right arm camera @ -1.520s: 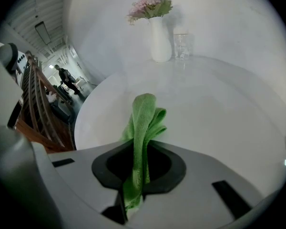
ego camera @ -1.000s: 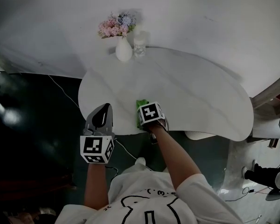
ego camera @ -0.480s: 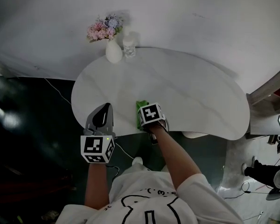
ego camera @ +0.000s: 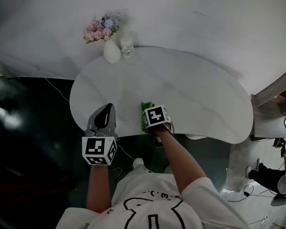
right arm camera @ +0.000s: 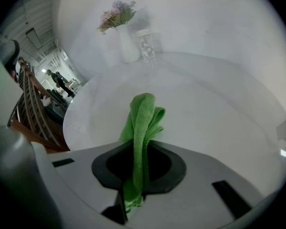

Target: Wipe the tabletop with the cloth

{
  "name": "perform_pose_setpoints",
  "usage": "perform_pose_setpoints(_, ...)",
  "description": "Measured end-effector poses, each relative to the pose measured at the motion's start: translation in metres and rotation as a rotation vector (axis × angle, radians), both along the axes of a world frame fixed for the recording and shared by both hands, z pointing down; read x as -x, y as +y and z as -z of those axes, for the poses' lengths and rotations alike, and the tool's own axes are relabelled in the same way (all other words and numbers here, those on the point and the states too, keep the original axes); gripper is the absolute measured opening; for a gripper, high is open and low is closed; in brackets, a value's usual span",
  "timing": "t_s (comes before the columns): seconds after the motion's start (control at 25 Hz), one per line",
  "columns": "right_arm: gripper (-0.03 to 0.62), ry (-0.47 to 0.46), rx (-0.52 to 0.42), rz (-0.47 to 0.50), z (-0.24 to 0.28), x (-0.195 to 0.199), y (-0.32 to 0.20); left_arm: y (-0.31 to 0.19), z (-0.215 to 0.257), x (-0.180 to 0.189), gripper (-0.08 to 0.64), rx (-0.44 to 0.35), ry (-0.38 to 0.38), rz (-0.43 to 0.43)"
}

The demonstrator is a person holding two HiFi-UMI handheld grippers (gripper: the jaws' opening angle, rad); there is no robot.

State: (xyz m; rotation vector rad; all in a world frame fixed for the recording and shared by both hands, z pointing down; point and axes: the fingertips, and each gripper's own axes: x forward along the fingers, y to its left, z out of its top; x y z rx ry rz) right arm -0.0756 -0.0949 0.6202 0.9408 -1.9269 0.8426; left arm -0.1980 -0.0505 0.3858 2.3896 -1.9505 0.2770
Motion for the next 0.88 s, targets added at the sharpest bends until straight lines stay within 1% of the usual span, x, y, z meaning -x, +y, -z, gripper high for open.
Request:
perform_pose_setpoints(0.28,0.048,0.002,-0.006,-0.02,0.001,-0.024,0.002,-0.003,0.002,-0.021,0.018,0.008,-0.002,-0.013)
perform_pose_setpoints(0.68,0.048,-0.001,-0.013,-0.017,0.001,-0.059,0.005,-0.007,0.008,-0.057,0.018,0.003,-0.016,-0.036)
perform_pose_setpoints(0.88,0.048,0.011,-0.024,-0.011,0.001,-0.077,0.005,-0.007,0.008,-0.074,0.018,0.003,-0.022,-0.043)
